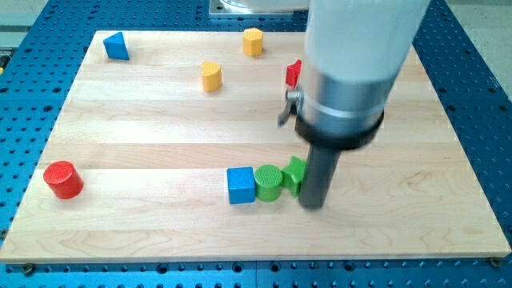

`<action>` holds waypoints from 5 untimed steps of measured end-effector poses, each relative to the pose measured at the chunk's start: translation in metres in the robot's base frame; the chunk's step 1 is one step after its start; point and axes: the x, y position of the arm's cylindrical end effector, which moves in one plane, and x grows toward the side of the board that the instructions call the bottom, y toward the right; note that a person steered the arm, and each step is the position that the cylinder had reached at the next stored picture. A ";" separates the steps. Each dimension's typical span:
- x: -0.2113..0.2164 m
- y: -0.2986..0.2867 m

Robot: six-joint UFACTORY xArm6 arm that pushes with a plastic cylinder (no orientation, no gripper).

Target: Push the green star diagonal to the red star

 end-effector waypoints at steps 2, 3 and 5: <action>0.048 -0.001; 0.002 -0.035; -0.136 0.002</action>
